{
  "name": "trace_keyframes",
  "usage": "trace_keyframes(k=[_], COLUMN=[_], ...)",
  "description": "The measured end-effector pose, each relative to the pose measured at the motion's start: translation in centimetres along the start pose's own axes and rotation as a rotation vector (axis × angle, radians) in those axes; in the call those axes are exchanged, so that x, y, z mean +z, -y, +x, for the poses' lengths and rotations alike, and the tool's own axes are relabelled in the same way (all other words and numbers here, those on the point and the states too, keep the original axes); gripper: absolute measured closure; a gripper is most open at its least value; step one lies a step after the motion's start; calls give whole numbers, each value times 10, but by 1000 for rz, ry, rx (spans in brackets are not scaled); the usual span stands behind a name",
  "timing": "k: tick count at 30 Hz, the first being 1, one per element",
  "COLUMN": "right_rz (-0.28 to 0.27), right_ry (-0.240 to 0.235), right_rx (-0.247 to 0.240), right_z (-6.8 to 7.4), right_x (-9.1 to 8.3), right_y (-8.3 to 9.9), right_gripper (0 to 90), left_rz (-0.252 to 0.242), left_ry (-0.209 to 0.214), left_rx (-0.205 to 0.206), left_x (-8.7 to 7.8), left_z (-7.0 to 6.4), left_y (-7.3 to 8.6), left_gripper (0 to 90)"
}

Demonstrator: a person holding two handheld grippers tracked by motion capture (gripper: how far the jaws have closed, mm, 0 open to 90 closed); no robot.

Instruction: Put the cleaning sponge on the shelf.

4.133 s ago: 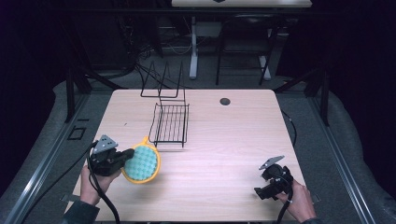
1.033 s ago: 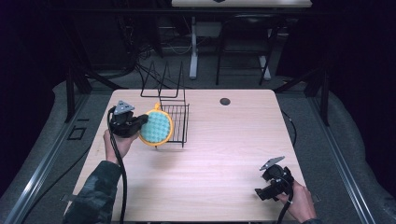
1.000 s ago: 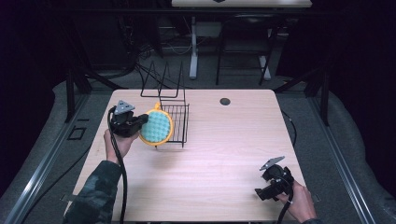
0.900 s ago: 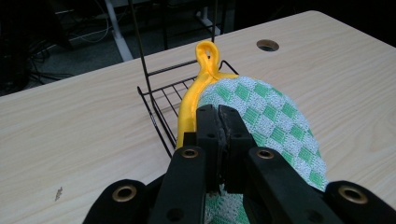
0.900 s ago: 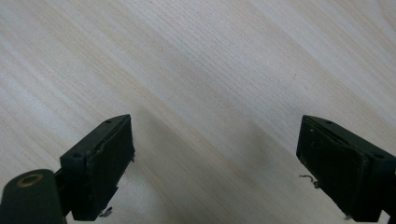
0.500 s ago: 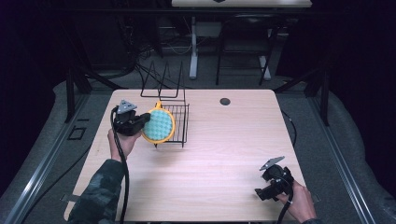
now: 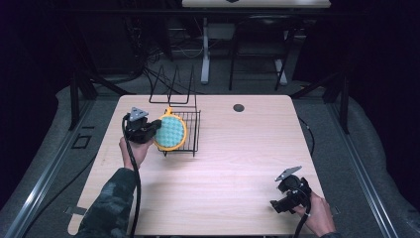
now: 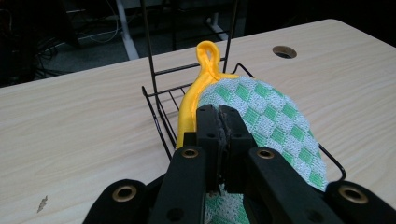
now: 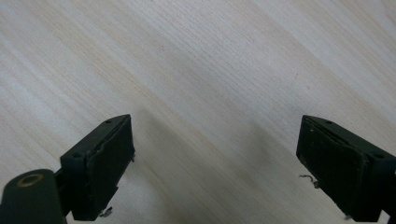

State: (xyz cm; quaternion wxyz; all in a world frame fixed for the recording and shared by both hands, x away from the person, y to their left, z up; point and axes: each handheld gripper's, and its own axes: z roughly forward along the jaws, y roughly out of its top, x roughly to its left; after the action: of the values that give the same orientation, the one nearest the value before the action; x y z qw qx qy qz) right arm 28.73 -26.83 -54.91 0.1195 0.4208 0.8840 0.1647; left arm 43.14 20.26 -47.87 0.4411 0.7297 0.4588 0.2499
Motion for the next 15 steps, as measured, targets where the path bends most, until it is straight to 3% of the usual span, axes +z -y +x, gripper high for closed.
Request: trace_keyframes(k=[11, 15], right_rz=[1, 5], right_ry=[-5, -5], right_rx=[2, 0], right_z=[-1, -2], right_x=[1, 1], right_y=[0, 0], right_gripper=[106, 106], left_rz=[-1, 17], left_ry=[-4, -6], left_rx=[-37, -32], left_x=[22, 32], left_z=[0, -2], left_y=[6, 7], left_gripper=[882, 882])
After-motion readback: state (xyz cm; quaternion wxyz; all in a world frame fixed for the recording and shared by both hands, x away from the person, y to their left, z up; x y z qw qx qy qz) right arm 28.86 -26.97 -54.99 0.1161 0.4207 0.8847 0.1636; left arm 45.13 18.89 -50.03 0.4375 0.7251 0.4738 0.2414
